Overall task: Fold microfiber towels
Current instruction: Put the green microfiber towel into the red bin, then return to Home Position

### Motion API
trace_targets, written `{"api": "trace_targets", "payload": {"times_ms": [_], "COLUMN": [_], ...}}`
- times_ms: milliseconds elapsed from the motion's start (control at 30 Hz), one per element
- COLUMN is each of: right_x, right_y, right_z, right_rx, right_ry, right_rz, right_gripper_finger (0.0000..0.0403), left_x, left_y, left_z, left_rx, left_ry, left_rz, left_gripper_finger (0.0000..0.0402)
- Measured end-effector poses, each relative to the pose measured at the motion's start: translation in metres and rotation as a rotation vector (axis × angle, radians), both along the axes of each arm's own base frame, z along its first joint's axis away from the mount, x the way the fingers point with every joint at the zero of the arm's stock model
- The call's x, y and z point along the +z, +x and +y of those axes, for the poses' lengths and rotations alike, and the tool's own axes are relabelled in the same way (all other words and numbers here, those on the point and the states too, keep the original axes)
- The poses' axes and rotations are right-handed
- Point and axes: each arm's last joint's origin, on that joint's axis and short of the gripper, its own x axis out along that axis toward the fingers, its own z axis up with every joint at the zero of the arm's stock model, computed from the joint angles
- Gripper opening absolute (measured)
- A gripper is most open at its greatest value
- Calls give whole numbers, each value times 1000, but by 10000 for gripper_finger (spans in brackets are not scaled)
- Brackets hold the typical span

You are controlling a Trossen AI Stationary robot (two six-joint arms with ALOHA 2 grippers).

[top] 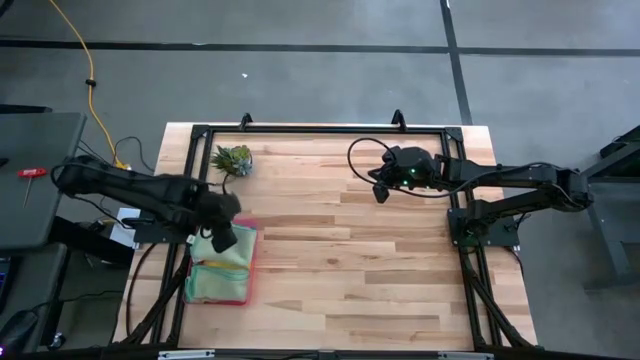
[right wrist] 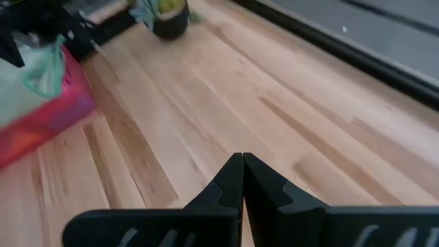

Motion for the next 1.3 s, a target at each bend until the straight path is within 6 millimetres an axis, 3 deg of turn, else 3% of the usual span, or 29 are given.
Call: {"api": "trace_targets", "payload": {"times_ms": [233,400,500,633,767,933,1300], "right_x": [17,21,22,22,22,23,25], "right_y": [8,10,10,10,10,11,11], "right_z": [-2,-2,-1,-1,-1,2,8], "right_rx": [22,106,114,65,59,114,256], "right_ry": [-83,-192,-173,-85,-41,62,228], "right_rz": [-171,-178,-186,-223,-247,-280,-322], "right_gripper_finger": [0,0,0,0,0,0,0], "left_x": [70,97,103,89,58,23,-25], "left_y": [8,6,0,-13,-24,-35,-44], "left_z": [22,48,59,61,55,43,27], "left_rx": [-108,-87,-12,116,205,263,260], "left_ry": [238,473,585,619,568,491,455], "left_rz": [-388,-640,-784,-966,-1062,-1097,-1183], "left_gripper_finger": [0,0,0,0,0,0,0]}}
